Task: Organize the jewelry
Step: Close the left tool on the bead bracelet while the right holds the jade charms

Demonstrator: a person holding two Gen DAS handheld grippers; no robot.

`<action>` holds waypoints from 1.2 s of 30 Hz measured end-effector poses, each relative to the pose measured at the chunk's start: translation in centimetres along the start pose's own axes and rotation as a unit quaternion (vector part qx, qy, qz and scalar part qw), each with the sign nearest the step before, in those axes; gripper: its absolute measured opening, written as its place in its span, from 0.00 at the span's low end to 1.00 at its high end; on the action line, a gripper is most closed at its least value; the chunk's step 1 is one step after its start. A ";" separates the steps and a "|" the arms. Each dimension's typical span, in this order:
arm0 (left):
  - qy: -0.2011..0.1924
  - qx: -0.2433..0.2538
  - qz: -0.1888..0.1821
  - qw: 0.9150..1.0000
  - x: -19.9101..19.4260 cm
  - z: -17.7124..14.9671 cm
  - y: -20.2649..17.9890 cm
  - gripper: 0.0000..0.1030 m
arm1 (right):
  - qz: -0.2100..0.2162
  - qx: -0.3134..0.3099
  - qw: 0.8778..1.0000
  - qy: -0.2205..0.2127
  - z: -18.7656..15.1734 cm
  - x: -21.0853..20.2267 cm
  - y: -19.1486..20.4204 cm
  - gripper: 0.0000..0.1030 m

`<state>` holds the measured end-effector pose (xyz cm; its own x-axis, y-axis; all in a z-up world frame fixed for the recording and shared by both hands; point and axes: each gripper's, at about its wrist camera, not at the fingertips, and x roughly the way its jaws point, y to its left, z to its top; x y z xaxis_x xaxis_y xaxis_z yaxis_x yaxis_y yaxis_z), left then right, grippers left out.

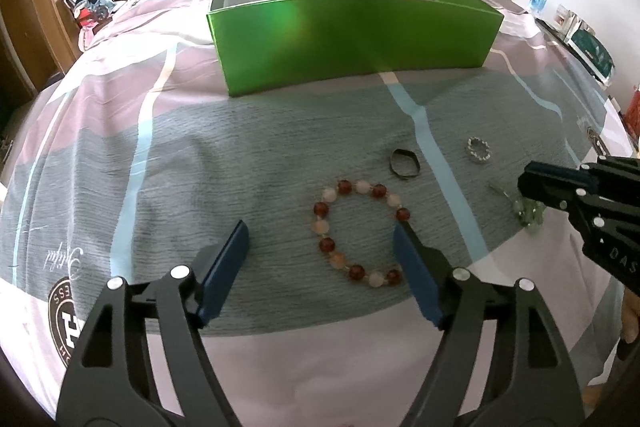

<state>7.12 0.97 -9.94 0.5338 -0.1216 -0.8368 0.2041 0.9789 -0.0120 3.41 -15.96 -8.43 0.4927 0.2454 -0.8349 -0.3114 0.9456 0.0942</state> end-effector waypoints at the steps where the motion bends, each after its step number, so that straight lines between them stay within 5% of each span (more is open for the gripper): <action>1: 0.000 0.000 0.000 1.000 0.0 0.0 0.0 0.74 | 0.001 -0.001 1.000 0.002 -0.1 0.0 0.0 0.10; 17: 0.000 0.006 0.005 1.000 0.3 -0.1 -0.4 0.83 | 0.031 0.013 0.999 0.006 -0.6 -1.3 0.1 0.17; 22: -0.003 0.006 0.007 1.000 0.4 -0.2 -0.6 0.85 | 0.024 0.029 0.999 0.007 -0.6 -0.8 -0.2 0.42; 32: -0.014 -0.023 -0.010 1.000 0.1 -0.2 0.2 0.86 | -0.003 -0.006 1.000 0.022 -1.0 0.6 1.3 0.42; 36: -0.016 -0.023 -0.010 1.000 0.2 -0.3 0.3 0.86 | -0.012 -0.007 1.000 0.021 -1.1 0.8 1.1 0.22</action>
<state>7.05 1.25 -10.21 0.5557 -0.1457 -0.8185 0.1770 0.9827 -0.0548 2.53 -14.95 -9.56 0.4649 0.2135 -0.8592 -0.3115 0.9479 0.0670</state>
